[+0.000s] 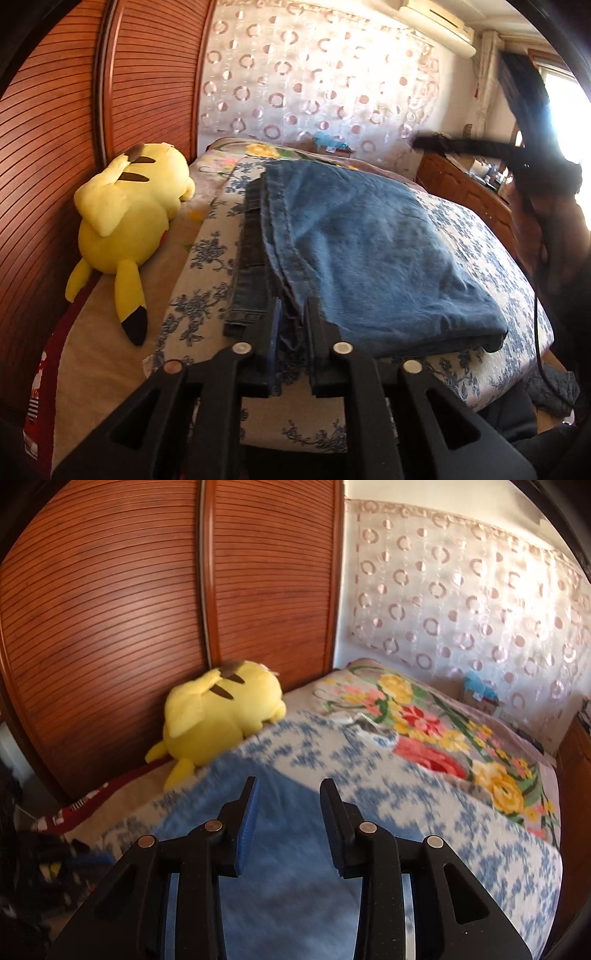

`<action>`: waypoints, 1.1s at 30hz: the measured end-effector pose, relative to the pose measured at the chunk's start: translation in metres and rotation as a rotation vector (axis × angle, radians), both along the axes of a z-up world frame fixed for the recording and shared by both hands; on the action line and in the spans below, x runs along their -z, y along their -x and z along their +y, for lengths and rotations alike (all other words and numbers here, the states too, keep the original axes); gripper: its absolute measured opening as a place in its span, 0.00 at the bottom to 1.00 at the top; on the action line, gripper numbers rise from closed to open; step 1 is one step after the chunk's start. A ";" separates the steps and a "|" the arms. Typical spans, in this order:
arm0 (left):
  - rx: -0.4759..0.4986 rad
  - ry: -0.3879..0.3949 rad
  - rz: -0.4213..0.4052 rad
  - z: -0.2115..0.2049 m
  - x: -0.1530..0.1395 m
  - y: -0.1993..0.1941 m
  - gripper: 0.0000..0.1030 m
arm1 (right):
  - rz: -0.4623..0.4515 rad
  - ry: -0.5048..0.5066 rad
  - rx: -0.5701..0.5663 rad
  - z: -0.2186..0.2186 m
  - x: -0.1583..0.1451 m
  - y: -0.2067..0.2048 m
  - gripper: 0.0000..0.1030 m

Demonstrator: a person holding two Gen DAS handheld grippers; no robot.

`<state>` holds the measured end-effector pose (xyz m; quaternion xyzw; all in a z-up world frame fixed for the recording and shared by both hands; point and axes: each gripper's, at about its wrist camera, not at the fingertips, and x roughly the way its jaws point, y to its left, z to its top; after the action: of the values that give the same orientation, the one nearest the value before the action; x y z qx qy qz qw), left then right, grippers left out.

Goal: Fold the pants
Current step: 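Open the left tool and release the folded jeans onto the stack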

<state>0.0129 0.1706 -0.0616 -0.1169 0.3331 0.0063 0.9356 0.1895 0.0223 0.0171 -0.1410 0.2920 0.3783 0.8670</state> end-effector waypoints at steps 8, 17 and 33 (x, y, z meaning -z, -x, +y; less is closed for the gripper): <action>-0.034 -0.039 -0.022 0.005 -0.008 -0.003 0.46 | 0.053 0.013 0.040 -0.055 0.041 0.023 0.32; -0.022 -0.050 -0.021 -0.008 -0.006 -0.017 0.65 | 0.099 0.010 0.061 -0.092 0.077 0.054 0.32; -0.034 -0.110 0.075 -0.006 0.034 -0.022 0.67 | 0.154 0.031 0.091 -0.106 0.112 0.077 0.48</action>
<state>0.0351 0.1646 -0.0957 -0.0705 0.3650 0.0447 0.9272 0.1122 -0.0835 -0.0947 -0.1116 0.3696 0.3434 0.8561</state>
